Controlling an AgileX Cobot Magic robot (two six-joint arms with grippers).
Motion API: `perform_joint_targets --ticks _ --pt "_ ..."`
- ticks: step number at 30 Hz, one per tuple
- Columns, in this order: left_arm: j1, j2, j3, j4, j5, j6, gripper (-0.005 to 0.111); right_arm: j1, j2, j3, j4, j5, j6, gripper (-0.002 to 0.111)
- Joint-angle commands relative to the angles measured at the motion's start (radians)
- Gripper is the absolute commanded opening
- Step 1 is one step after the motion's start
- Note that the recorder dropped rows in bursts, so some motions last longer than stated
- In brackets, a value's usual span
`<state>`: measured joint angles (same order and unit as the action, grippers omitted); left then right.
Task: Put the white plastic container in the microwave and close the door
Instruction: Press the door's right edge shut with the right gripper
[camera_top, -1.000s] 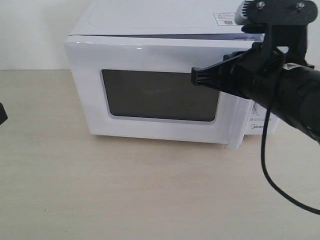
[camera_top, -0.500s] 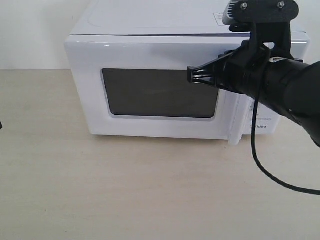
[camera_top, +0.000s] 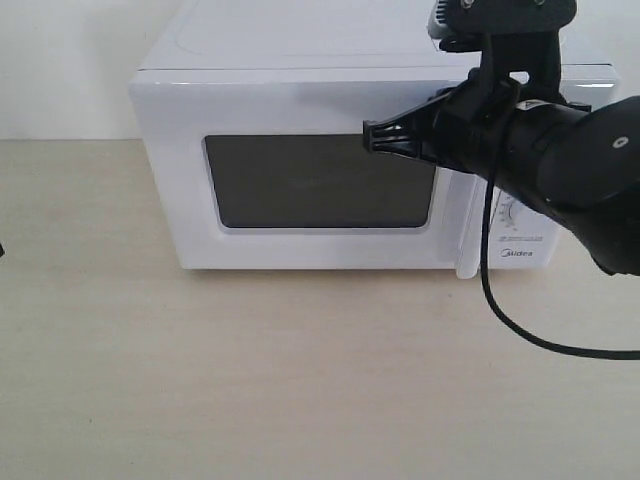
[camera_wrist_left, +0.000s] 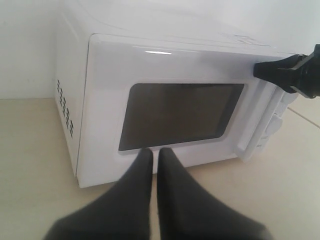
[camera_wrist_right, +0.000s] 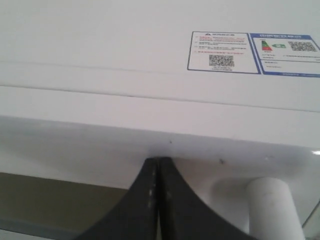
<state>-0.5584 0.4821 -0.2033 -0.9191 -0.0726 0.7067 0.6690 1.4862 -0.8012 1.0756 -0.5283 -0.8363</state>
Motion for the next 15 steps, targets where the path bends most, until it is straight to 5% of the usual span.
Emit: perform_joint_targets --ticks 1,9,15 --pt "0.002 -0.005 0.002 -0.006 -0.018 0.006 0.004 -0.012 0.012 -0.016 -0.009 -0.03 -0.011 0.0" --pt "0.002 -0.005 0.002 -0.006 -0.032 0.015 0.004 0.013 -0.004 0.016 0.014 0.02 -0.011 0.0" --pt "0.002 -0.005 0.007 -0.006 -0.058 0.022 0.004 0.312 -0.249 0.333 0.034 -0.204 0.055 0.0"
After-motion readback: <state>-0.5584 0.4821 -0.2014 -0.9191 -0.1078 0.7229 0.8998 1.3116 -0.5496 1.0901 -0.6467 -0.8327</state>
